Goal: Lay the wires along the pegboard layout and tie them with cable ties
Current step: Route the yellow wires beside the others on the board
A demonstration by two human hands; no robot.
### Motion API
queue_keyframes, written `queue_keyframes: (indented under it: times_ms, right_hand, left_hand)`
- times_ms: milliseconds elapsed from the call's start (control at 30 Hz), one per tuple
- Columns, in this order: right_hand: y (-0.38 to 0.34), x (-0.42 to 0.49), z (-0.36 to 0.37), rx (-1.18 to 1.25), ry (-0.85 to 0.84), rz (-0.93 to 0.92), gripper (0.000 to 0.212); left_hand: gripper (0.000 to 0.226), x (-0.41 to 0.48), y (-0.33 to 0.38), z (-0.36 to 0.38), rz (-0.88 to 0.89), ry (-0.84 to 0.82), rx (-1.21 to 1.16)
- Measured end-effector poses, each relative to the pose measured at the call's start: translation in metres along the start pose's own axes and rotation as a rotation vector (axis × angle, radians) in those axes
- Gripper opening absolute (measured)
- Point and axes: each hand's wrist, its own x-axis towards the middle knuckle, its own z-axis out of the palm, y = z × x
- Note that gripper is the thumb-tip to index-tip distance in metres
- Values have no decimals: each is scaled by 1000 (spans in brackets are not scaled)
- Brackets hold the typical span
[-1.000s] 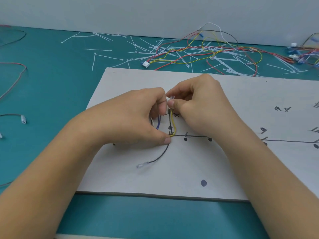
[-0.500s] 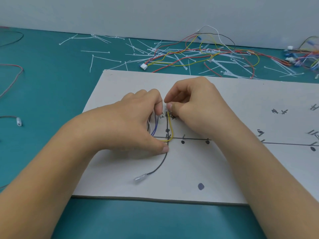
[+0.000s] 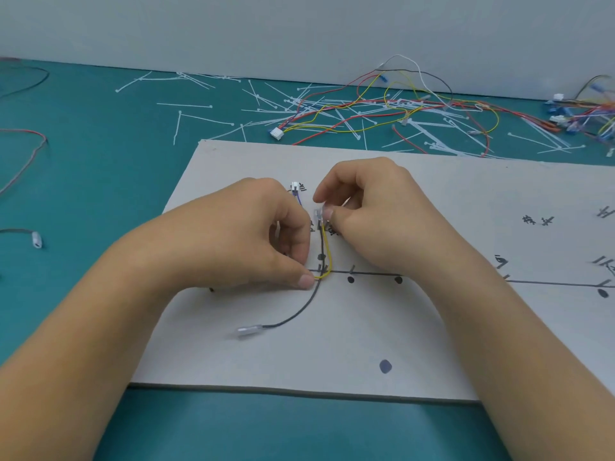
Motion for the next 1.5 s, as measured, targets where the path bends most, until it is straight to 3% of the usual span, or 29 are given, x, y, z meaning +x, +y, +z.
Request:
queue_keyframes:
  times_ms: [233, 500, 867, 1500]
  right_hand:
    - [0, 1, 0, 123, 36, 27, 11]
    - [0, 1, -2, 254, 69, 78, 19]
    - [-1, -1, -3, 16, 88, 53, 15]
    - [-7, -11, -5, -87, -28, 5, 32]
  left_hand:
    - [27, 4, -1, 3, -5, 30, -18]
    - [31, 5, -4, 4, -6, 59, -17]
    - [23, 5, -1, 8, 8, 74, -40]
    - [23, 4, -3, 8, 19, 58, -69]
